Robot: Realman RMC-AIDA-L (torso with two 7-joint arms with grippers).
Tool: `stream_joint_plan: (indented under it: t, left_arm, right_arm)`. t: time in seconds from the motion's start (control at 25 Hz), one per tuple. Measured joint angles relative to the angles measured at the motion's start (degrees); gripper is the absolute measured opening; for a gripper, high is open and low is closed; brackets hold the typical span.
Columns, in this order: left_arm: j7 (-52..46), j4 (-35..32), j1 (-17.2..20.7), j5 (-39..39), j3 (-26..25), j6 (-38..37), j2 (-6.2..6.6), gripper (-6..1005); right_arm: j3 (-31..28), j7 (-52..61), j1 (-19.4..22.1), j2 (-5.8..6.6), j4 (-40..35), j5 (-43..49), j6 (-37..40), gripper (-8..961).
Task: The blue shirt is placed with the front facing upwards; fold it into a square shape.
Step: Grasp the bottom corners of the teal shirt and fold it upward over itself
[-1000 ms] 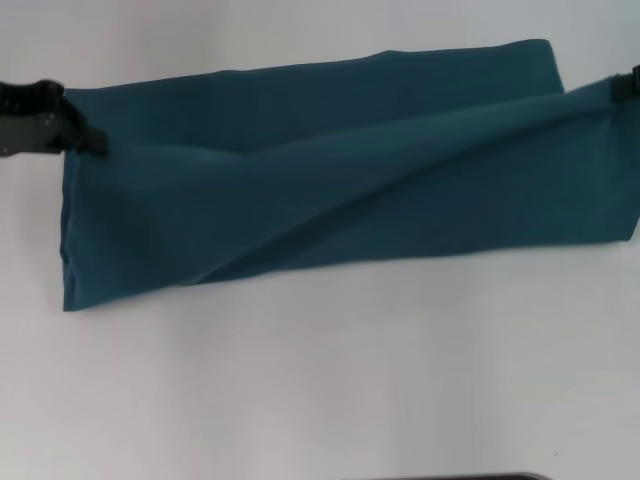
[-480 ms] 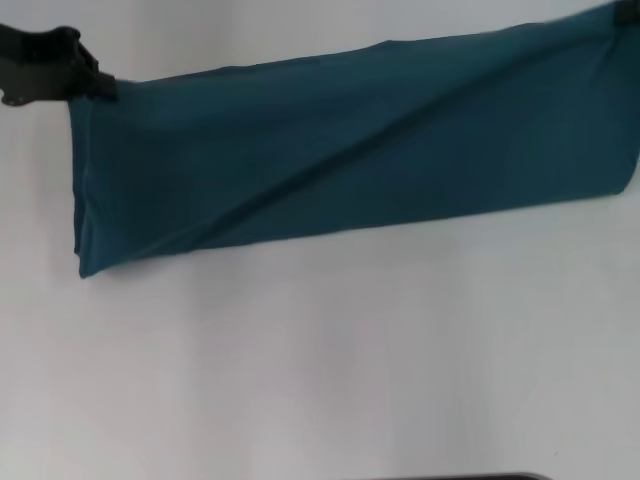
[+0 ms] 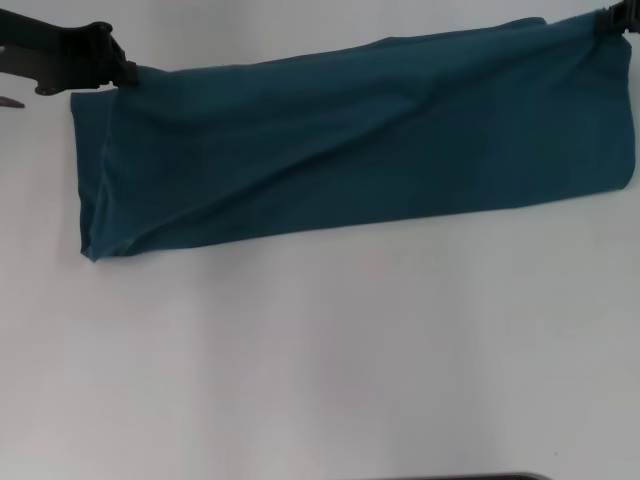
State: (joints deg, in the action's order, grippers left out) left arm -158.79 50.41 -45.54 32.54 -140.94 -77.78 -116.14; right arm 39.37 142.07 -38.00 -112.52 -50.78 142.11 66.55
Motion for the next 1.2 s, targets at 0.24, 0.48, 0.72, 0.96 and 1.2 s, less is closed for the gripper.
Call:
stream_joint_plan:
  t: [0.24,0.48,0.72,0.96,1.2]
  left_arm:
    - [-0.42,-1.08,0.36,-0.01,0.14,3.84,-0.61,50]
    - [-1.44,-1.18,0.13,-0.04,0.25,6.62,-1.29,52]
    - [-2.01,-1.21,-0.40,-0.19,0.47,7.64,-1.78,53]
    - [-2.79,-0.88,-0.43,-0.20,1.13,7.87,-1.81,54]
    - [-2.88,-0.64,-0.48,-0.17,1.13,8.85,-1.81,56]
  right_arm:
    - [1.11,-0.96,0.61,-1.26,2.16,0.01,-7.25,115]
    - [4.37,-1.34,-0.68,-1.90,4.05,-0.01,-14.32,117]
    - [10.10,-1.43,-2.46,-2.45,5.74,0.08,-20.98,120]
    - [12.98,-1.45,-4.74,-2.31,9.27,0.48,-25.46,123]
    - [13.15,-1.45,-5.71,-1.93,11.61,1.31,-27.05,125]
